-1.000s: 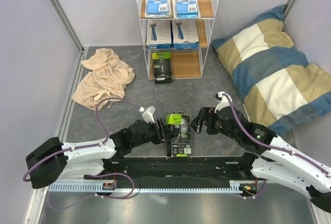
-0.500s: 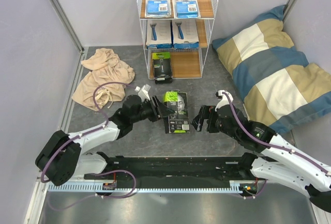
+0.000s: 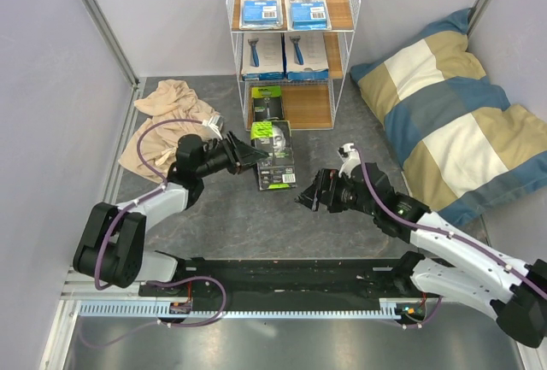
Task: Place and organize the shaving razors onto the shelf
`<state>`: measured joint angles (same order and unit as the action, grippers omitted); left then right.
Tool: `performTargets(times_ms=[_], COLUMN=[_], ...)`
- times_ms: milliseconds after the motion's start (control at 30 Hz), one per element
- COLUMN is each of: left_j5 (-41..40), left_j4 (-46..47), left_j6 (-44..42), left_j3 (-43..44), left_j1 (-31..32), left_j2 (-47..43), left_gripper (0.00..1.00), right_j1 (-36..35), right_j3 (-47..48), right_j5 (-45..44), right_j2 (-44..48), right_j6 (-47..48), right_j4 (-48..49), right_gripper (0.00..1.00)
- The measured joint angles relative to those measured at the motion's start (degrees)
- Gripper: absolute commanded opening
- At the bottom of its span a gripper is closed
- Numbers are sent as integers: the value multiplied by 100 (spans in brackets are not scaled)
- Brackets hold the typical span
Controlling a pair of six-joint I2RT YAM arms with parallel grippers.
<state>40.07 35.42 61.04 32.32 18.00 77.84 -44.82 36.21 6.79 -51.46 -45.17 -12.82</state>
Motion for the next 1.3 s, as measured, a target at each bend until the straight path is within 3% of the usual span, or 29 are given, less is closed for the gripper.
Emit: performTargets(times_ms=[200, 533, 1067, 1300], left_j5=[455, 820, 931, 962], left_j4=[411, 1019, 1604, 2035], left_j6=[181, 575, 949, 1228], left_j3=[0, -2, -166, -345], left_j1=[-420, -723, -723, -721], left_j2=[98, 267, 304, 463], left_gripper=[2, 2, 2, 2], right_j1=[575, 793, 798, 798], right_j3=[-490, -1045, -1054, -1051], right_j5=[1032, 1912, 1978, 1926], right_j2=[-520, -1624, -2599, -2957], right_j6=[-348, -1423, -1967, -2256], right_j4=[1565, 4518, 5956, 6607], right_gripper=[98, 98, 96, 80])
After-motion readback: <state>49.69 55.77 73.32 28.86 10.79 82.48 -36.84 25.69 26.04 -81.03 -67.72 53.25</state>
